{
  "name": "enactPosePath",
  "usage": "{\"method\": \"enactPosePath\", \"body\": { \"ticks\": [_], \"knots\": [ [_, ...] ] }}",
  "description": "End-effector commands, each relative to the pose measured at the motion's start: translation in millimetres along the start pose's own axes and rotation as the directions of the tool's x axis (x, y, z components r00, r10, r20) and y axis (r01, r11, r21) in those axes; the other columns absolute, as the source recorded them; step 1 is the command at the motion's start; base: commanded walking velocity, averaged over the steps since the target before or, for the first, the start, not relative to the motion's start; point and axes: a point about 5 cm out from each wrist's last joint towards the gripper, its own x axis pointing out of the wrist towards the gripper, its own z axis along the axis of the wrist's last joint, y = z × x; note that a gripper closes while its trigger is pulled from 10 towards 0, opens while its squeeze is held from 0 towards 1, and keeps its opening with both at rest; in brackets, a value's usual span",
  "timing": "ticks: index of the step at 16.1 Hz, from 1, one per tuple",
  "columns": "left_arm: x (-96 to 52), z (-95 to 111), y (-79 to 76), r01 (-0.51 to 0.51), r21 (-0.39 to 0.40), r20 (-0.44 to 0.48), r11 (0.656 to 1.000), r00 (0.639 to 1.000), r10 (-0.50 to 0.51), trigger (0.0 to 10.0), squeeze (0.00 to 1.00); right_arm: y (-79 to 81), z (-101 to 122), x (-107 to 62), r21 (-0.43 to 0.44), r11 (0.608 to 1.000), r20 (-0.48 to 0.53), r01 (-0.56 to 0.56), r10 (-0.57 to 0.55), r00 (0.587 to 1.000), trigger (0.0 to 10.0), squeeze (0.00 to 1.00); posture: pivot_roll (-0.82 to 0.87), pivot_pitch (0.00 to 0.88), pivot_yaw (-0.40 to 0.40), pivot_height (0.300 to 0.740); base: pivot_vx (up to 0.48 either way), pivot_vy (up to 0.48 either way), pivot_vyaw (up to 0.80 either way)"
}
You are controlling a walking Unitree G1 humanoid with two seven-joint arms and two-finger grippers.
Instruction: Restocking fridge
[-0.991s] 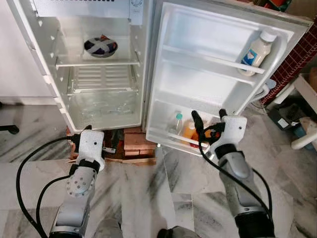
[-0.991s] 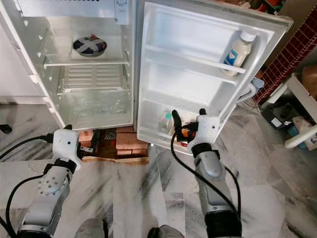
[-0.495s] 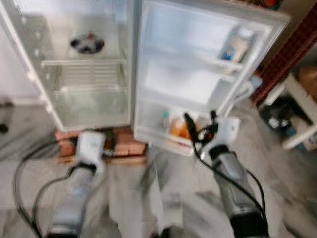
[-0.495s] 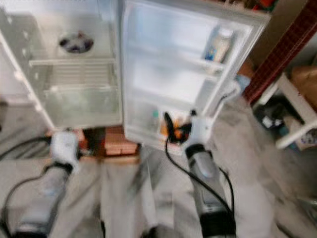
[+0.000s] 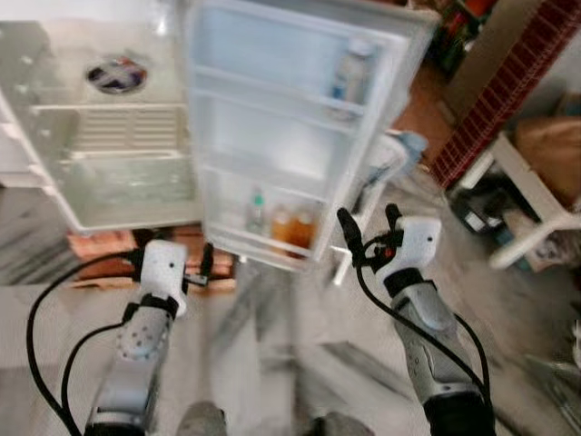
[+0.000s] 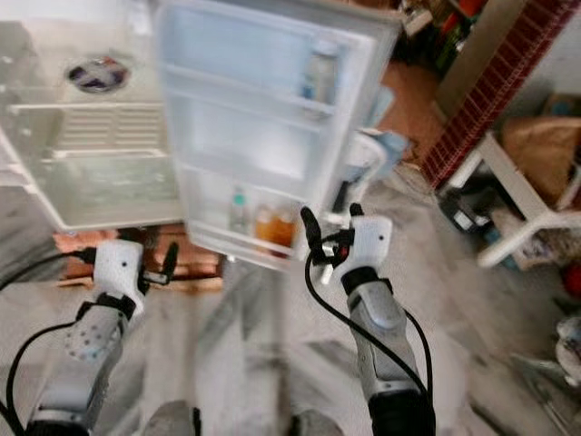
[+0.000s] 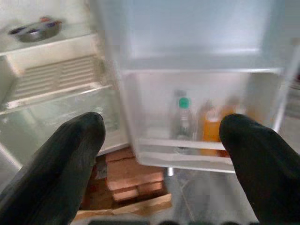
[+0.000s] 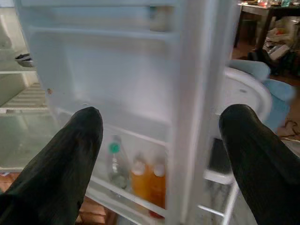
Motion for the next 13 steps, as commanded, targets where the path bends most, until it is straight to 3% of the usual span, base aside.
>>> {"method": "enactPosePath", "body": {
  "ticks": [1,3,6,11,13],
  "knots": [
    [0.6,0.1,-8.7,0.037,-0.007,-0.002,0.999,0.999,-0.037,10.0,0.00,-11.9,-0.1,-7.7,-0.024,0.999,-0.007,0.028,-0.028,1.000,10.0,0.00,0.14,0.080,-0.087,0.740,0.000,-0.394,0.00],
    [-0.2,-1.0,-7.5,0.031,-0.009,-0.006,0.999,1.000,-0.031,10.0,0.00,-14.9,1.2,-8.8,-0.027,0.999,-0.004,0.023,-0.023,1.000,10.0,0.00,0.13,0.080,-0.087,0.740,0.000,-0.349,0.32],
    [-0.6,-0.8,-8.6,0.021,-0.034,0.001,0.999,1.000,-0.021,10.0,0.00,-14.6,5.2,-4.8,-0.030,0.999,0.011,0.021,-0.021,1.000,10.0,0.00,0.13,0.077,-0.086,0.740,0.000,0.000,0.78],
    [-1.1,-2.7,5.8,-0.008,-0.049,0.007,0.999,1.000,0.009,10.0,0.00,-9.5,4.3,-6.0,-0.027,1.000,0.014,0.006,-0.005,1.000,10.0,0.00,0.13,0.076,-0.084,0.740,0.000,0.000,0.78],
    [-0.9,-1.7,3.7,0.000,-0.052,0.017,0.999,1.000,0.001,10.0,0.00,-12.4,2.5,-5.5,-0.030,0.999,0.004,0.024,-0.024,1.000,10.0,0.00,0.13,0.078,-0.080,0.740,0.289,0.000,0.00]
  ]
}}
